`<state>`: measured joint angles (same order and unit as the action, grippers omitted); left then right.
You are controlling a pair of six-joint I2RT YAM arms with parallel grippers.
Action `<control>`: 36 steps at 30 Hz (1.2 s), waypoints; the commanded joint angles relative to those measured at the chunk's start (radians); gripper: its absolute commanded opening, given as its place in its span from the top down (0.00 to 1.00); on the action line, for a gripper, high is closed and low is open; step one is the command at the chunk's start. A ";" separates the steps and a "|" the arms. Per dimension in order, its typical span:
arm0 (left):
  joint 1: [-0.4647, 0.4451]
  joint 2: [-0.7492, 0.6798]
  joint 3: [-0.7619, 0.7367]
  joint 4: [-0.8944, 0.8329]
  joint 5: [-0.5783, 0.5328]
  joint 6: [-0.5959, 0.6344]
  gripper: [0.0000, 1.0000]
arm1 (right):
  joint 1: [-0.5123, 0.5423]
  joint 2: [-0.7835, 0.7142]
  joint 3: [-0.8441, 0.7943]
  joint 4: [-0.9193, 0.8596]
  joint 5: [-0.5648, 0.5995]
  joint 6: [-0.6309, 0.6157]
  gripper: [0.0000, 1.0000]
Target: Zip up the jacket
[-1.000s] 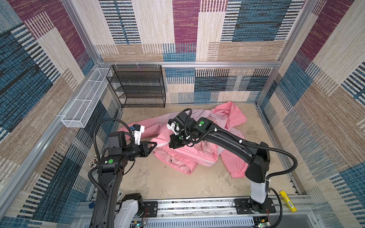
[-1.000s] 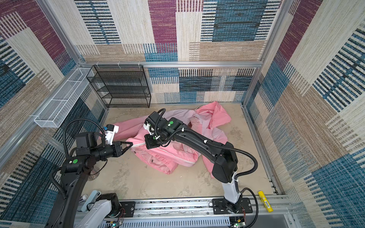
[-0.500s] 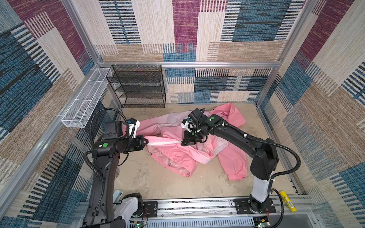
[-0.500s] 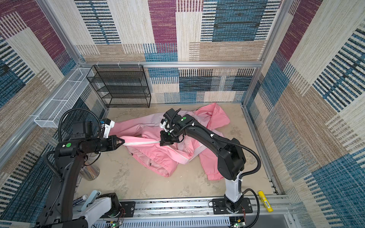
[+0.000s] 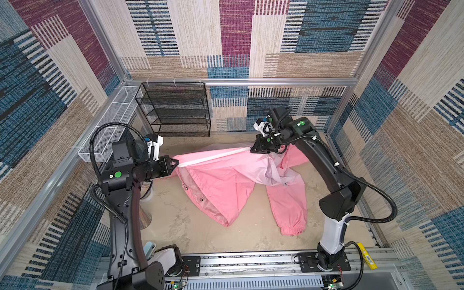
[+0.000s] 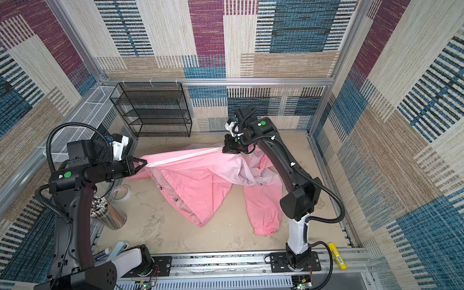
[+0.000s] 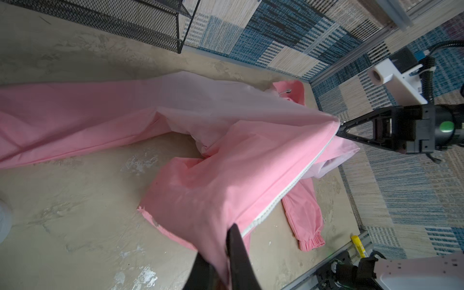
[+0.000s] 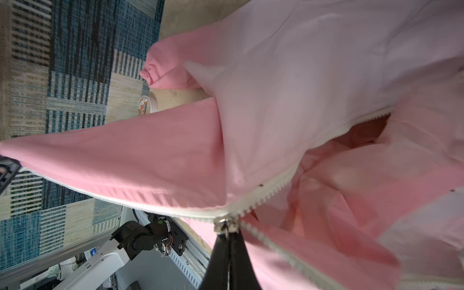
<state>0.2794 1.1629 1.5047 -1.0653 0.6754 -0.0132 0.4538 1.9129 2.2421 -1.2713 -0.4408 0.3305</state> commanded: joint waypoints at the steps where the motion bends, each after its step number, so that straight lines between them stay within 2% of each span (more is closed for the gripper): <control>1: 0.007 0.014 0.051 0.055 -0.013 -0.056 1.00 | -0.053 -0.043 0.072 -0.062 0.098 -0.002 1.00; 3: 0.002 0.035 0.088 0.074 -0.010 -0.095 1.00 | -0.070 -0.061 0.073 -0.062 0.121 -0.007 1.00; 5: -0.003 0.059 0.133 0.077 -0.017 -0.107 1.00 | -0.070 -0.095 0.006 -0.007 0.128 0.016 1.00; 8: -0.003 0.085 0.192 0.060 -0.050 -0.082 1.00 | -0.074 -0.178 -0.115 0.070 0.208 0.048 1.00; 11: -0.003 0.111 0.247 0.040 -0.063 -0.064 1.00 | -0.112 -0.243 -0.183 0.080 0.235 0.047 1.00; 19: -0.003 0.138 0.242 0.087 -0.016 -0.092 1.00 | -0.256 -0.291 -0.078 -0.015 0.297 -0.018 1.00; 22: -0.003 0.152 0.249 0.091 -0.011 -0.088 1.00 | -0.295 -0.294 -0.089 -0.021 0.315 -0.041 1.00; 23: -0.004 0.156 0.248 0.091 -0.019 -0.085 1.00 | -0.303 -0.300 -0.107 -0.009 0.302 -0.041 1.00; 26: -0.002 0.167 0.231 0.082 -0.055 -0.053 1.00 | -0.313 -0.337 -0.243 0.074 0.120 -0.019 1.00; 29: -0.002 0.165 0.191 0.068 -0.071 -0.022 1.00 | -0.298 -0.407 -0.509 0.217 -0.203 0.027 1.00; 30: -0.007 0.160 0.168 0.071 -0.057 -0.024 1.00 | -0.272 -0.429 -0.597 0.256 -0.230 0.043 1.00; 32: -0.037 0.145 0.083 0.070 -0.053 -0.016 1.00 | -0.201 -0.444 -0.736 0.267 -0.169 0.039 1.00; 34: -0.072 0.110 -0.036 0.086 -0.078 -0.008 1.00 | -0.171 -0.467 -0.908 0.341 -0.159 0.065 1.00; 35: -0.077 0.095 -0.088 0.098 -0.078 -0.012 1.00 | -0.168 -0.484 -0.971 0.388 -0.158 0.082 0.85; 36: -0.079 0.074 -0.143 0.111 -0.080 -0.013 1.00 | -0.167 -0.505 -1.023 0.435 -0.156 0.100 0.63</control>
<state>0.2100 1.2709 1.4410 -0.9977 0.6308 -0.0525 0.2806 1.4483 1.3167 -0.9943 -0.5953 0.3759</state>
